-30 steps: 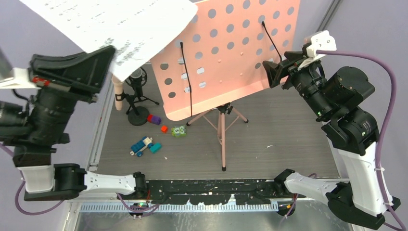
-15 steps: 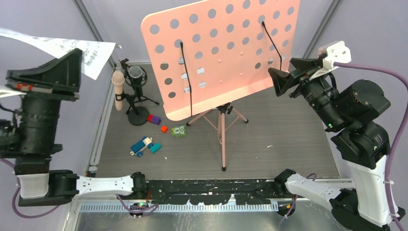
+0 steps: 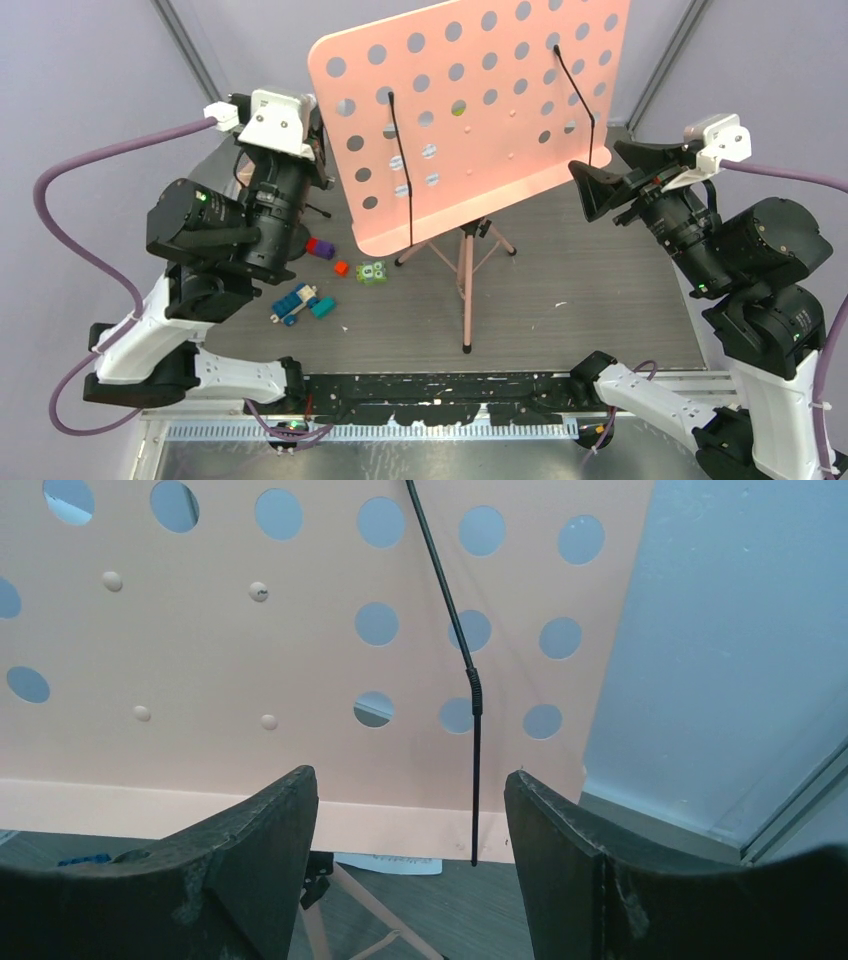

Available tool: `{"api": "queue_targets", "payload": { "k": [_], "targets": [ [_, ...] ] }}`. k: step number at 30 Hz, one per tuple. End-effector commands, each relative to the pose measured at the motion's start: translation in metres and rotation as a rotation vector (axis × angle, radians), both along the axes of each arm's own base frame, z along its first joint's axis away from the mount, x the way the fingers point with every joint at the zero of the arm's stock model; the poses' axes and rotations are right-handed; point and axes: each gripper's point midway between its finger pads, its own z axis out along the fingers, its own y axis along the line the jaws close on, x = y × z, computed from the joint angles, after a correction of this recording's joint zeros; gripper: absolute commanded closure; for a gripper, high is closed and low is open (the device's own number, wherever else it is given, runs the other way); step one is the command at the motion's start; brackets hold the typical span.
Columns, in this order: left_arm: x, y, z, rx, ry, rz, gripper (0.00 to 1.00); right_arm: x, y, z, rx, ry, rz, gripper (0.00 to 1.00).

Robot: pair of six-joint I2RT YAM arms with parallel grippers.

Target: Pack up the instrument practice props

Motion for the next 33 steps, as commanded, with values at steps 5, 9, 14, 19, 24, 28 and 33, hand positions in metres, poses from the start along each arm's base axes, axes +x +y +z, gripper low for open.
{"api": "queue_targets", "payload": {
  "k": [5, 9, 14, 19, 24, 28, 33],
  "targets": [
    [0.011, 0.041, 0.014, -0.075, -0.027, 0.080, 1.00, -0.003, 0.006, 0.000, 0.030, 0.004, 0.035, 0.27],
    [0.029, 0.042, 0.003, -0.066, 0.008, 0.086, 1.00, -0.001, 0.008, -0.003, 0.029, 0.013, 0.040, 0.27],
    [0.071, 0.073, -0.009, -0.126, 0.082, 0.147, 1.00, -0.002, 0.008, -0.005, 0.025, 0.019, 0.042, 0.27],
    [0.090, 0.093, -0.004, -0.186, 0.092, 0.140, 1.00, -0.007, 0.005, -0.006, 0.022, 0.018, 0.044, 0.26],
    [0.124, 0.084, -0.003, -0.211, 0.138, 0.050, 1.00, -0.013, 0.003, -0.008, 0.036, 0.020, 0.051, 0.26],
    [0.162, 0.067, -0.002, -0.210, 0.177, -0.016, 1.00, -0.022, -0.005, -0.010, 0.079, 0.027, 0.044, 0.26],
    [0.205, 0.060, -0.002, -0.252, 0.194, -0.108, 1.00, -0.040, -0.018, -0.013, 0.163, 0.034, 0.036, 0.20]
  ]
}}
